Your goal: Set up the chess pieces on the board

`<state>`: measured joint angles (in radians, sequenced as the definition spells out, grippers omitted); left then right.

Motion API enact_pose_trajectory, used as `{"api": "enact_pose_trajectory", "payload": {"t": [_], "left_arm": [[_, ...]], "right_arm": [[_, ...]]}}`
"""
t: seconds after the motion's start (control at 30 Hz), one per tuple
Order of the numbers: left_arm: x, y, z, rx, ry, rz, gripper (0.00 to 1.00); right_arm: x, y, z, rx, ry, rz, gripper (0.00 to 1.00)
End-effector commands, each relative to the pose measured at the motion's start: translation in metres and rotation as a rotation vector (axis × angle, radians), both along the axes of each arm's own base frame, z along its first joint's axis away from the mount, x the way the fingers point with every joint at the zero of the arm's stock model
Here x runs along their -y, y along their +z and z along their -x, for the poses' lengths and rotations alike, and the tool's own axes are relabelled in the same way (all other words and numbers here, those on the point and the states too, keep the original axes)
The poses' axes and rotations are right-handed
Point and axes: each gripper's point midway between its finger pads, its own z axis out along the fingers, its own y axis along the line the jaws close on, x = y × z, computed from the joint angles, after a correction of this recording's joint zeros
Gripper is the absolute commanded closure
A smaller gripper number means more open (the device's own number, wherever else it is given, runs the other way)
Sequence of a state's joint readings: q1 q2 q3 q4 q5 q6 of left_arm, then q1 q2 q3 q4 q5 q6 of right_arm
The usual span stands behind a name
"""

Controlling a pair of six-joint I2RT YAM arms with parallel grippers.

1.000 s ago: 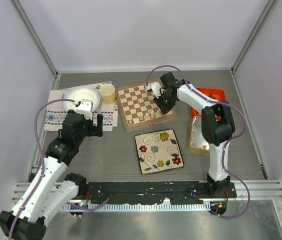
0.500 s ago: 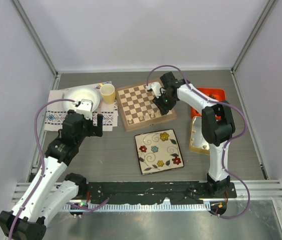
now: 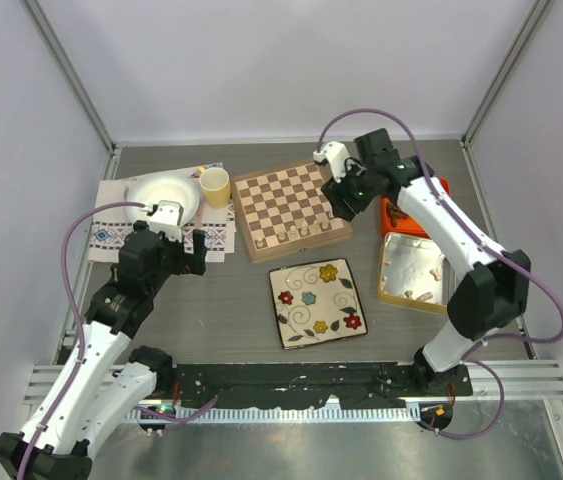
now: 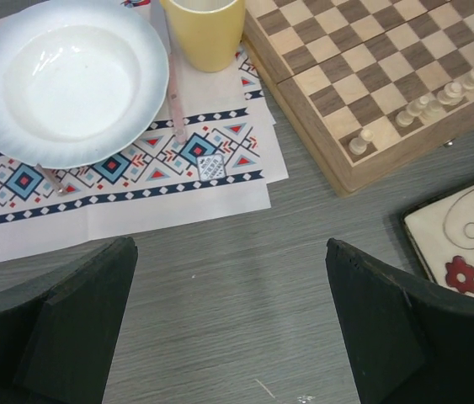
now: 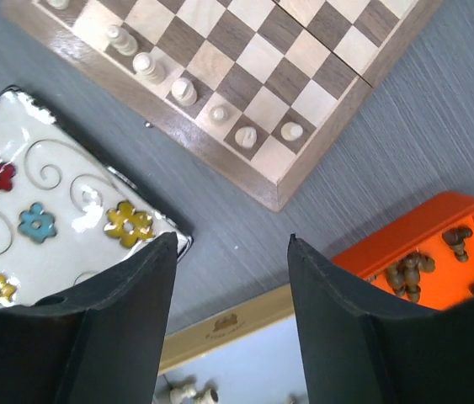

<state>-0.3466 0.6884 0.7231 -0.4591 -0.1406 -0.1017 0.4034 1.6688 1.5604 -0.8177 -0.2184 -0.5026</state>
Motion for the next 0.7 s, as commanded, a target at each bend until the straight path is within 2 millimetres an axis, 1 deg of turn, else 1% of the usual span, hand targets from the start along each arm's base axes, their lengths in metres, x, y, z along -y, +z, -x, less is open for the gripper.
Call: {"api": "enact_pose_trajectory", "payload": {"t": [0.0,0.03,0.07,0.1,0.13,0.17,0.2,0.23,0.27,0.3,0.33,0.37,0.4,0.43,0.47,0.5,0.53,0.57,0.63,0.67], "left_arm": [[0.019,0.022,-0.003,0.055,-0.047,0.126,0.0],[0.024,0.023,-0.002,0.047,-0.057,0.158,0.0],[0.04,0.025,0.002,0.019,-0.11,0.238,0.0],[0.047,0.027,0.004,0.01,-0.131,0.28,0.0],[0.055,0.028,0.003,0.011,-0.153,0.328,0.0],[0.062,0.03,0.004,0.006,-0.167,0.378,0.01],[0.074,0.033,0.008,-0.009,-0.206,0.451,0.0],[0.079,0.037,0.008,0.014,-0.228,0.494,0.01],[0.083,0.04,0.008,0.018,-0.238,0.526,0.0],[0.088,0.042,0.01,0.01,-0.247,0.574,0.01],[0.091,0.044,0.008,0.026,-0.259,0.595,0.0],[0.093,0.046,0.008,0.026,-0.267,0.608,0.0],[0.096,0.046,0.009,0.018,-0.279,0.626,0.0],[0.099,0.048,0.009,0.013,-0.29,0.633,0.01],[0.101,0.044,0.008,-0.007,-0.293,0.632,0.0],[0.102,0.045,0.007,-0.013,-0.299,0.634,0.0],[0.104,0.045,0.008,-0.023,-0.305,0.636,0.0],[0.105,0.043,0.007,-0.035,-0.307,0.636,0.01],[0.105,0.042,0.006,-0.042,-0.302,0.64,0.01],[0.105,0.041,0.006,-0.045,-0.302,0.643,0.0]], "right_arm": [[0.02,0.031,0.027,-0.019,0.032,-0.195,0.39],[0.029,0.043,0.034,-0.003,0.026,-0.24,0.39],[0.052,0.037,0.035,-0.026,-0.034,-0.267,0.39],[0.059,0.038,0.041,-0.035,-0.043,-0.294,0.39],[0.064,0.046,0.05,-0.012,-0.039,-0.324,0.39],[0.081,0.032,0.056,-0.039,-0.089,-0.329,0.39],[0.086,0.029,0.061,-0.033,-0.089,-0.326,0.39],[0.098,0.03,0.066,-0.016,-0.119,-0.327,0.39],[0.104,0.015,0.074,-0.046,-0.135,-0.324,0.38],[0.118,0.01,0.075,-0.044,-0.173,-0.319,0.38],[0.124,0.004,0.078,-0.043,-0.174,-0.308,0.38],[0.128,-0.007,0.084,-0.065,-0.176,-0.306,0.38],[0.137,-0.014,0.088,-0.087,-0.195,-0.305,0.38],[0.14,-0.021,0.091,-0.085,-0.149,-0.28,0.38],[0.143,-0.033,0.095,-0.125,-0.139,-0.268,0.38],[0.146,-0.042,0.1,-0.154,-0.131,-0.25,0.38],[0.149,-0.05,0.1,-0.151,-0.094,-0.219,0.39],[0.153,-0.062,0.105,-0.173,-0.084,-0.193,0.4],[0.157,-0.077,0.103,-0.167,-0.064,-0.161,0.42],[0.158,-0.086,0.106,-0.167,-0.033,-0.145,0.43]]}}
